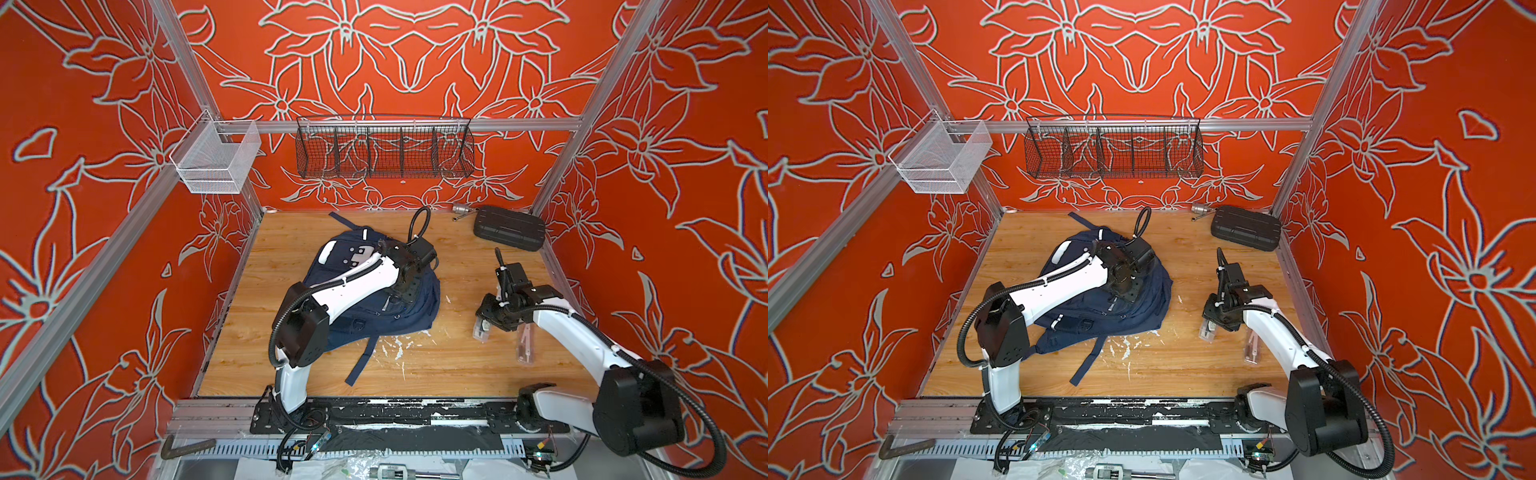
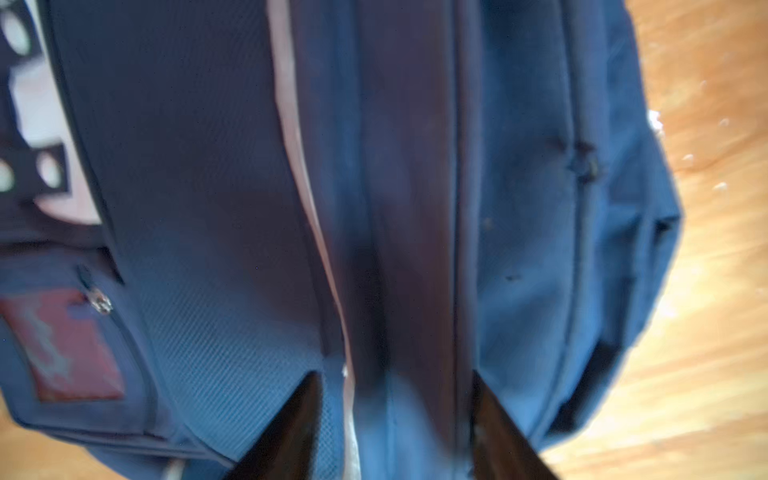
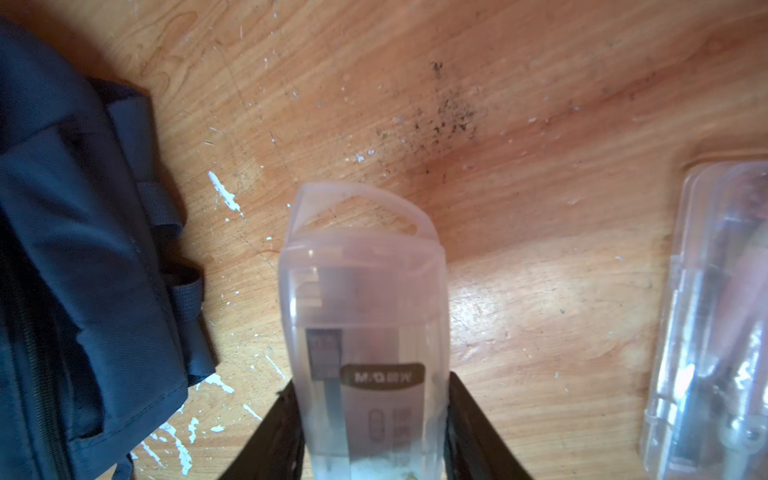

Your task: Pack the student bag

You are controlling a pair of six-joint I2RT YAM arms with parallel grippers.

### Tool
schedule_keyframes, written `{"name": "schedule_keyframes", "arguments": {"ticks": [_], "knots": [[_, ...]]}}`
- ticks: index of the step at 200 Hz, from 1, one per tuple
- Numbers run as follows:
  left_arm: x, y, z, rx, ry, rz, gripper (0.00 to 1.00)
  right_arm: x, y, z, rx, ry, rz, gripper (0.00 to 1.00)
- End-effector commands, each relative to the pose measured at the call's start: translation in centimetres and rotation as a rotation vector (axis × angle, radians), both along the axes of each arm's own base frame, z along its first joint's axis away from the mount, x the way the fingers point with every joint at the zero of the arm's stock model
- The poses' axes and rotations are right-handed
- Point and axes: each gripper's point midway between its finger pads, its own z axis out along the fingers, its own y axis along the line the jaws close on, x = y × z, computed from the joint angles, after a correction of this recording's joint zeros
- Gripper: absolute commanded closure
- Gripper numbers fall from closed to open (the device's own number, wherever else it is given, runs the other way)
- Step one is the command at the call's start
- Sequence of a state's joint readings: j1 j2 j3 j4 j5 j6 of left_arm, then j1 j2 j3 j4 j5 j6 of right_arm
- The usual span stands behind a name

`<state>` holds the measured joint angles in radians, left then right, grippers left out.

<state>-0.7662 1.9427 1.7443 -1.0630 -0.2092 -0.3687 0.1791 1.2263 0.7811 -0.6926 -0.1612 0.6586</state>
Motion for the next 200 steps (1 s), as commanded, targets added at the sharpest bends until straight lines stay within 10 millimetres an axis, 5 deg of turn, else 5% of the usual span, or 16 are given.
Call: {"name": "schedule_keyframes", "arguments": {"ticks": [1, 19, 53, 84, 145, 200], "knots": [[0.1, 1.4, 1.3, 0.059, -0.033, 0.047, 0.76, 0.9, 0.7, 1.9, 0.029, -0.043, -0.004, 0.67], [0.1, 2.3, 3.8, 0.035, -0.106, 0.074, 1.00, 1.2, 1.0, 2.5, 0.040, -0.064, 0.002, 0.68], [-0.3, 3.3, 8.7, -0.082, -0.213, 0.074, 1.00, 2.7, 2.7, 4.6, 0.093, -0.139, 0.031, 0.69], [-0.5, 4.1, 11.0, -0.186, -0.241, 0.088, 1.00, 4.2, 5.5, 7.3, 0.123, -0.195, 0.092, 0.69], [-0.3, 5.4, 13.2, -0.335, -0.276, 0.108, 1.00, 7.2, 14.9, 12.8, 0.287, -0.306, 0.212, 0.69], [0.1, 4.7, 13.6, -0.394, -0.269, 0.103, 1.00, 8.9, 24.2, 12.9, 0.461, -0.303, 0.258, 0.68]]}}
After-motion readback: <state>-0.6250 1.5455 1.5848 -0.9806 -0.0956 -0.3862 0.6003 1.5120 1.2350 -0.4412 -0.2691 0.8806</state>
